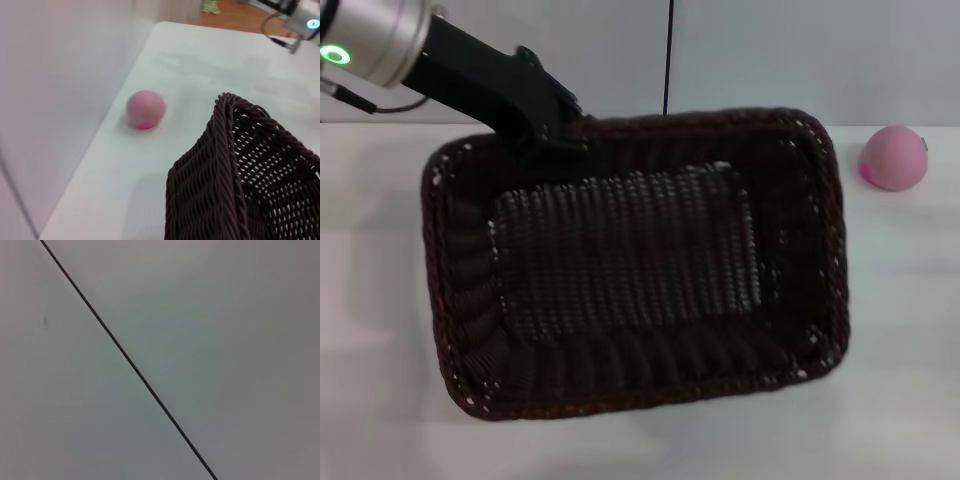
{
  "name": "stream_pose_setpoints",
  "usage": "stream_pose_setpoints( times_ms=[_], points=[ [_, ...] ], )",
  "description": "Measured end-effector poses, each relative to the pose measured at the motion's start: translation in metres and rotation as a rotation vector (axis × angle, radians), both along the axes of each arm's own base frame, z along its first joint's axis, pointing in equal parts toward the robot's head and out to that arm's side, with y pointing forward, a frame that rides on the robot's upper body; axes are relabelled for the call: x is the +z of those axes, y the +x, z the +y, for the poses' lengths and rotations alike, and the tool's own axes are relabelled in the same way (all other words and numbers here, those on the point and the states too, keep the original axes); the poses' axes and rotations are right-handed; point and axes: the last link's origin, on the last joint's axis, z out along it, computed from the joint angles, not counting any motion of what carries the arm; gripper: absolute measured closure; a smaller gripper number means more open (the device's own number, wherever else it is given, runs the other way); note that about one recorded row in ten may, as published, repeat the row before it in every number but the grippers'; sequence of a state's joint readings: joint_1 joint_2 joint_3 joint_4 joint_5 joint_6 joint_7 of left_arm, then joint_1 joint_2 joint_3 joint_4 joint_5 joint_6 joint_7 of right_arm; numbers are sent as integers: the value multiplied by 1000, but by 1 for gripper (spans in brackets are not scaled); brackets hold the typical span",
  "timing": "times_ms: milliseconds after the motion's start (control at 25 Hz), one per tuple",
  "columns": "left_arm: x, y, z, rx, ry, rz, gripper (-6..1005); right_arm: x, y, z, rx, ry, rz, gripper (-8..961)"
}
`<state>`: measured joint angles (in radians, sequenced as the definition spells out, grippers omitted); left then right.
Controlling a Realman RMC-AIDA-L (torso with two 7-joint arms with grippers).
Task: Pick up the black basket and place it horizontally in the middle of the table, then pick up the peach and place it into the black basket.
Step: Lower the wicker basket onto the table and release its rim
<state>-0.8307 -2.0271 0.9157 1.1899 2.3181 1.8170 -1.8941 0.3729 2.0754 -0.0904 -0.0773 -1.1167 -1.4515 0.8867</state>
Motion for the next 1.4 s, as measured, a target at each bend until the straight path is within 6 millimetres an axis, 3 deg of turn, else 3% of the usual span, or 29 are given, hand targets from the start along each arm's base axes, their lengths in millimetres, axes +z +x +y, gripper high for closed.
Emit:
stream_pose_setpoints(
  times_ms=[480, 1320, 1400],
  points=[
    [-38, 6, 7, -55, -90, 104, 812, -3, 1, 0, -10, -9, 10, 465],
    [-60, 13, 8, -103, -94, 103, 784, -5, 1, 4, -23, -22, 11, 465],
    [-60, 14, 8, -106, -93, 95, 678, -5, 1, 4, -23, -22, 12, 465]
  ],
)
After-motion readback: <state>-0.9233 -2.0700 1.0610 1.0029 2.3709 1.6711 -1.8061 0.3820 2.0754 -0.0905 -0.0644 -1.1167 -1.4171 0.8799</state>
